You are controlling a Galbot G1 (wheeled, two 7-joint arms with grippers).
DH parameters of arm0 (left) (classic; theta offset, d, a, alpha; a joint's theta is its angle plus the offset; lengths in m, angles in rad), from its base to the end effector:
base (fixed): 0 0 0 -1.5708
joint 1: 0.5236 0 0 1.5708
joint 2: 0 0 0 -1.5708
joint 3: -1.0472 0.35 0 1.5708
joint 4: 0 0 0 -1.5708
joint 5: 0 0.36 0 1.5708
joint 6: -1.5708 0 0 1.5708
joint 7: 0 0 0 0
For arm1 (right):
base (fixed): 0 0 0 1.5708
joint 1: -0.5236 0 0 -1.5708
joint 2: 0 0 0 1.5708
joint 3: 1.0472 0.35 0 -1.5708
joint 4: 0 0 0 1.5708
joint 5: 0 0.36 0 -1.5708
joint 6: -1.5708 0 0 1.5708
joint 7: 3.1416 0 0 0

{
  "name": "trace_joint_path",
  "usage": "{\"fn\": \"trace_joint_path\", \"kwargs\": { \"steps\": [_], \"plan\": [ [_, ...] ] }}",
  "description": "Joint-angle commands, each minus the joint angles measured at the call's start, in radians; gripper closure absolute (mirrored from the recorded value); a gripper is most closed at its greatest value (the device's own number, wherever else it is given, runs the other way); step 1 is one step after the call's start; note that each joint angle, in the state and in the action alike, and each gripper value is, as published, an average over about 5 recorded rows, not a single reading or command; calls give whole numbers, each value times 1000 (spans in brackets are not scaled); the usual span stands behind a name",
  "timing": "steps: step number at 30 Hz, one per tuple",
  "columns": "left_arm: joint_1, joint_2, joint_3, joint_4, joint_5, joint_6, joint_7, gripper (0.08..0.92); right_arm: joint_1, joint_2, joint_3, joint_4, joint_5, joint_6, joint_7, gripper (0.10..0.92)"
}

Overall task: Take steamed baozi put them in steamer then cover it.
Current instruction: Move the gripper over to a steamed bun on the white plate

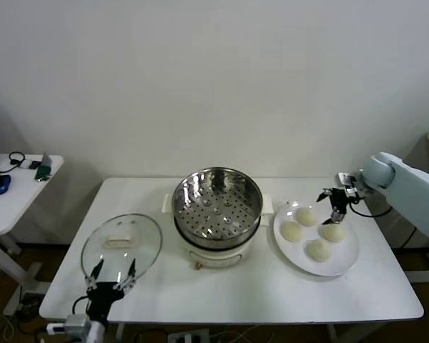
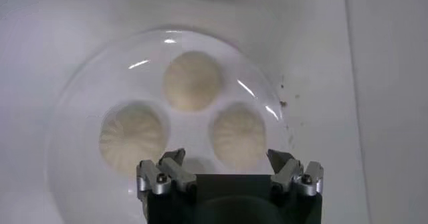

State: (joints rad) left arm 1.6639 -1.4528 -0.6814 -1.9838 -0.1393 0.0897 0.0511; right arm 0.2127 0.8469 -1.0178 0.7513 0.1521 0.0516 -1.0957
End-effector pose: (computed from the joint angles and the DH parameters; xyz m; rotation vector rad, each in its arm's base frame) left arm 0.1511 0.0756 -0.3498 0.0629 -2.8627 -0.0437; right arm 0.5944 -0.2220 -0.1834 1.2622 -1.4867 1.2554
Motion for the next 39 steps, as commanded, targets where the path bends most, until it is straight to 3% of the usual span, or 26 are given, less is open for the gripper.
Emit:
{"fn": "trace_joint_path", "kwargs": {
  "steps": [1, 17, 24, 35, 39],
  "plan": [
    [4, -2, 5, 2, 5, -13, -1, 177, 17, 166, -23, -224, -58, 32, -45, 203],
    [9, 0, 0, 13, 0, -29, -2, 177, -80, 278, 127, -357, -291, 47, -10, 203],
    [2, 3, -2, 24, -2, -33, -4, 177, -97, 303, 188, -401, -321, 59, 17, 206],
    [-7, 3, -4, 26, -1, -31, -7, 177, -91, 291, 193, -376, -315, 70, -6, 348],
    [-6, 0, -2, 24, 1, -30, -8, 177, -82, 277, 178, -346, -297, 70, -12, 364]
  ]
}}
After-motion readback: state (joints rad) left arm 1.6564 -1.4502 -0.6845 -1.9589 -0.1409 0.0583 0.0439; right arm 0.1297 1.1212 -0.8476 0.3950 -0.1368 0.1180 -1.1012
